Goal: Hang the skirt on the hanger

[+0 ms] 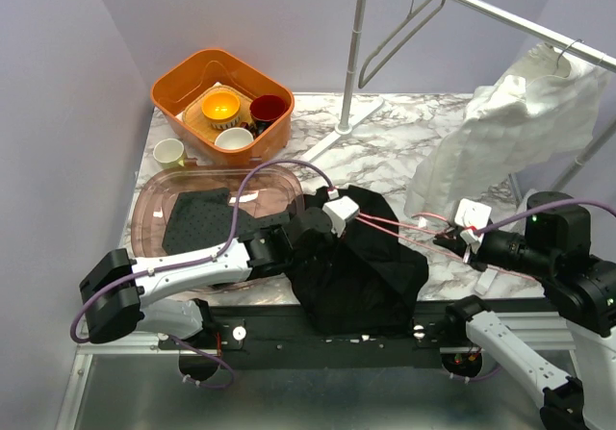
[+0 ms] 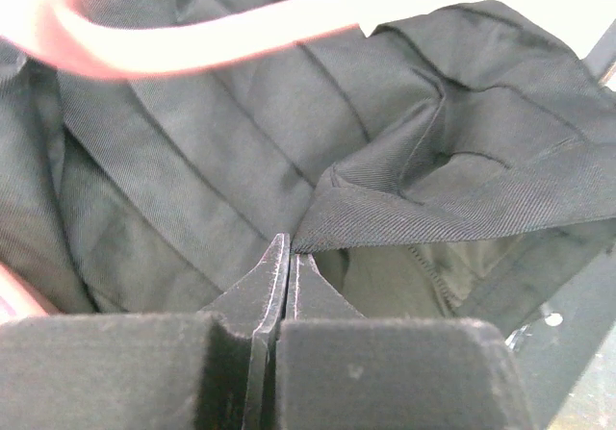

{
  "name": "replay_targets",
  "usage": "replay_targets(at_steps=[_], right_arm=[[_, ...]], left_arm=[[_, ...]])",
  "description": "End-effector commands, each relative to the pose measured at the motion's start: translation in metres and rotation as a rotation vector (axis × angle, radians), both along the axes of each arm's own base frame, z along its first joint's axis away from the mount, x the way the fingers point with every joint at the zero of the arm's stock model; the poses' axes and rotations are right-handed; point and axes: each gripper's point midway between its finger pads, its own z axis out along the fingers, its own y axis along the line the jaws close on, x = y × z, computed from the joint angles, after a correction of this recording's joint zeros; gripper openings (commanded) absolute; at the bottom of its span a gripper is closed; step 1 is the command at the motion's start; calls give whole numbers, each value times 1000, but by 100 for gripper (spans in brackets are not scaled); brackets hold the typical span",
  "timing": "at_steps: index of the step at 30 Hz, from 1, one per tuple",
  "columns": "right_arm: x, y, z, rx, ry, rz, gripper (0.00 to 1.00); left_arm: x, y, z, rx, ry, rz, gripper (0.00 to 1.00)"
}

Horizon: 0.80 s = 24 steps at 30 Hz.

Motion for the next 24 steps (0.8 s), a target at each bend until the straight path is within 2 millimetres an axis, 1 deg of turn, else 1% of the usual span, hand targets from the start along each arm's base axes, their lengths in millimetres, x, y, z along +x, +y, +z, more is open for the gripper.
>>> replay_targets(at_steps=[1,2,3,5,6,7,8,9,11,12,16,17,18,19,20,21,22,24], right_arm=[[-29,-6,-6,-28,5,66,1],[-37,-6,-12,-36,27,95,1],[-41,-5,-15,-47,22,135,1],[-50,-1,-30,-53,80,190,1],[-50,0,-36,-62,92,200,1],[-50,2,-45,-68,129,215,1],[-49,3,-50,-70,146,224,1],[-47,4,-54,-79,156,229,1],[-45,3,-63,-101,188,240,0],[-44,4,-64,-107,184,246,1],[-39,3,-66,-121,176,240,1],[-39,0,-65,-138,172,234,1],[-35,-3,-53,-125,141,181,1],[-30,-6,-45,-116,106,140,1],[-19,-9,-31,-106,33,84,1],[-18,-11,-21,-75,12,41,1],[-17,-13,-6,-57,-27,20,1],[-22,-12,1,-45,-24,24,1]], left_arm=[[7,-5,16,-13,45,-41,0],[12,-4,20,-23,46,-32,0],[16,-6,29,-41,39,-31,0],[18,-10,42,-73,36,-41,0],[24,-11,54,-92,26,-31,0],[23,-13,58,-98,34,-49,0],[25,-14,62,-105,30,-52,0],[28,-16,73,-122,23,-53,0],[31,-18,80,-134,24,-62,0],[33,-19,86,-139,17,-65,0],[45,-17,93,-139,11,-53,0],[46,-17,93,-136,10,-54,0],[47,-16,92,-131,12,-56,0],[49,-15,89,-123,14,-54,0],[53,-12,85,-118,20,-44,0],[52,-12,80,-121,35,-50,0],[53,-11,74,-119,45,-47,0],[56,-6,64,-126,71,-32,0]])
